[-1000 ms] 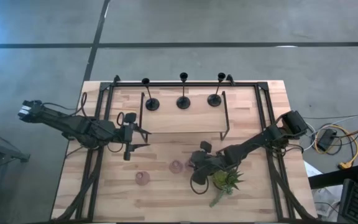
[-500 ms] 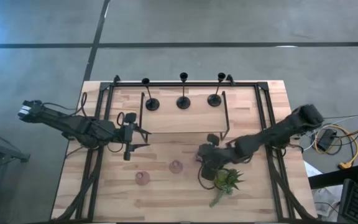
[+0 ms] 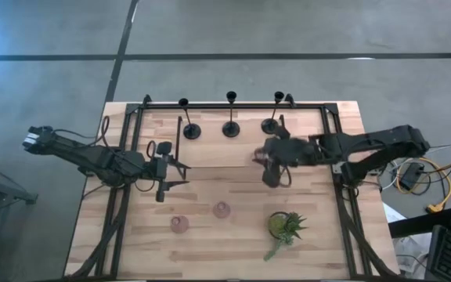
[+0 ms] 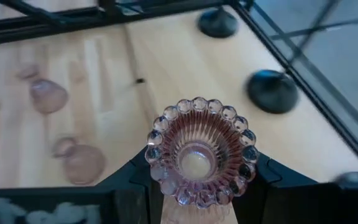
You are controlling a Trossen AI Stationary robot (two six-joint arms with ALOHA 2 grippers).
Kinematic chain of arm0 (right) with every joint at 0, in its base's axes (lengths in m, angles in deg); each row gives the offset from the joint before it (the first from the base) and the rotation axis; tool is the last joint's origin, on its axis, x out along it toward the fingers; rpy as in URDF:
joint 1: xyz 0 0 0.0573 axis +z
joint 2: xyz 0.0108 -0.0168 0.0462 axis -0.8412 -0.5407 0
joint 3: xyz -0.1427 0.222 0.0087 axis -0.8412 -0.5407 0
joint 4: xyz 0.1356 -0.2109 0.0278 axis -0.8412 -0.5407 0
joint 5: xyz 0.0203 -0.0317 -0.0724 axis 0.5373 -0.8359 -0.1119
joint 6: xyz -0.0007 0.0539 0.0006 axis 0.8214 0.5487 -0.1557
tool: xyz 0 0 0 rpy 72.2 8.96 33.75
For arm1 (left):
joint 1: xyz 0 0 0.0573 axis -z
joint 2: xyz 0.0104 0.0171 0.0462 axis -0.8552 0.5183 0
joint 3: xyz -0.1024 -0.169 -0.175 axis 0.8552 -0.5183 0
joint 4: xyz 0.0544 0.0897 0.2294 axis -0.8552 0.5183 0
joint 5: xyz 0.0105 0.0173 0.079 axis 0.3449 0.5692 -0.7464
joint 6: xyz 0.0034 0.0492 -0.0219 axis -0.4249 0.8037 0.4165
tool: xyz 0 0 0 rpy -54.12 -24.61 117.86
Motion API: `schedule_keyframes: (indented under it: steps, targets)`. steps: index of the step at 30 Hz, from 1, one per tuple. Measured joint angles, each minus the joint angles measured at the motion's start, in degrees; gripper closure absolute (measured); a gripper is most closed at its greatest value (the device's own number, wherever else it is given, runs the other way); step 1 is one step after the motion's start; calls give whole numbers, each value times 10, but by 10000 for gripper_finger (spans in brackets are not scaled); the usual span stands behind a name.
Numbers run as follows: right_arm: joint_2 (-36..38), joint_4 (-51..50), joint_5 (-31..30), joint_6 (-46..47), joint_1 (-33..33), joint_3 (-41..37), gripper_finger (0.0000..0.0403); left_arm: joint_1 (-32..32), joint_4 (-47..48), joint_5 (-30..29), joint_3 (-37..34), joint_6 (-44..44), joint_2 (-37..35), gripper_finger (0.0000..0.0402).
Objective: Pick & Place candle stick holders
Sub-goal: Put the right pink glass candle holder on the shelf
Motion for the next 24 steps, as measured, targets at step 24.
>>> schedule_keyframes:
  steps: [24]
  targets:
    - [-45, 60, 87, -105, -166, -27, 279, 0, 0, 0, 0, 0, 0, 193]
